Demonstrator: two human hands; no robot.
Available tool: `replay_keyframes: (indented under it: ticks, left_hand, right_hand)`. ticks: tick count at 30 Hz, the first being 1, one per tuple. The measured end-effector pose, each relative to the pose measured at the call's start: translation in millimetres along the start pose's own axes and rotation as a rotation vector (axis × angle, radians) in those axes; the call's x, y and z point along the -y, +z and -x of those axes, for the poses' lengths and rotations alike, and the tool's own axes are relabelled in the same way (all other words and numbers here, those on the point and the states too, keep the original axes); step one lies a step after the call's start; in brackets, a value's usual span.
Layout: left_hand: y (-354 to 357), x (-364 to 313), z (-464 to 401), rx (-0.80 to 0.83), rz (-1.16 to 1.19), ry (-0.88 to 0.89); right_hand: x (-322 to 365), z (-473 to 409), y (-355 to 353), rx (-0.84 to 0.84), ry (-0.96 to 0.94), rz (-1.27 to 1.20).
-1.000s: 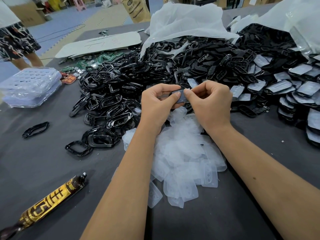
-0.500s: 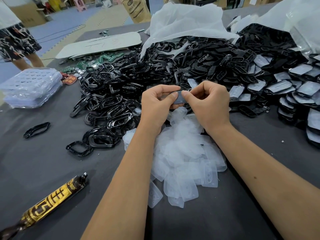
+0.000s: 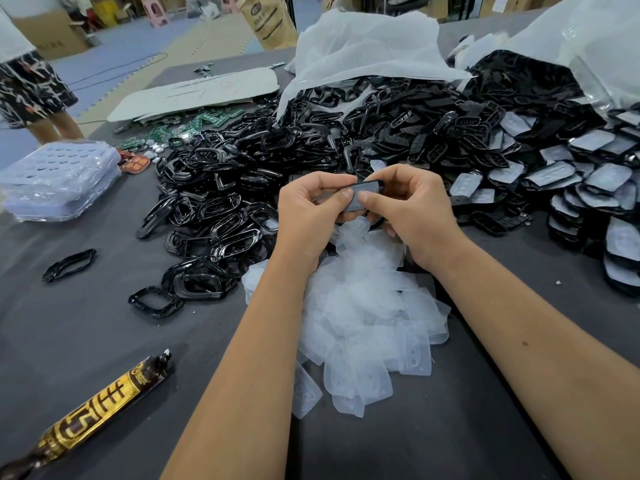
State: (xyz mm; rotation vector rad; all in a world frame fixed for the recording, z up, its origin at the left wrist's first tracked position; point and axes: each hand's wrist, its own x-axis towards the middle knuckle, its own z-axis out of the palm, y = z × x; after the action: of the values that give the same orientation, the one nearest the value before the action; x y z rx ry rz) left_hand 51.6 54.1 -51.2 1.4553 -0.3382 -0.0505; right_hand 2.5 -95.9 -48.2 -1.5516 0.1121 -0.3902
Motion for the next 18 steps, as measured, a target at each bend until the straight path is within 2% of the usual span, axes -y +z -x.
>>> replay_keyframes:
  ticks: [8,18]
  left_hand:
    - [2.3,-2.9,2.5,0.053,0.04,0.019]
    - [2.4,-2.9,3.0,0.017,0.05,-0.002]
  right_hand:
    - [1.6,1.0,1.2,-0.041,-0.007,-0.048]
    - [-0.3,-0.8,1.4,-0.033,0.054,-0.114]
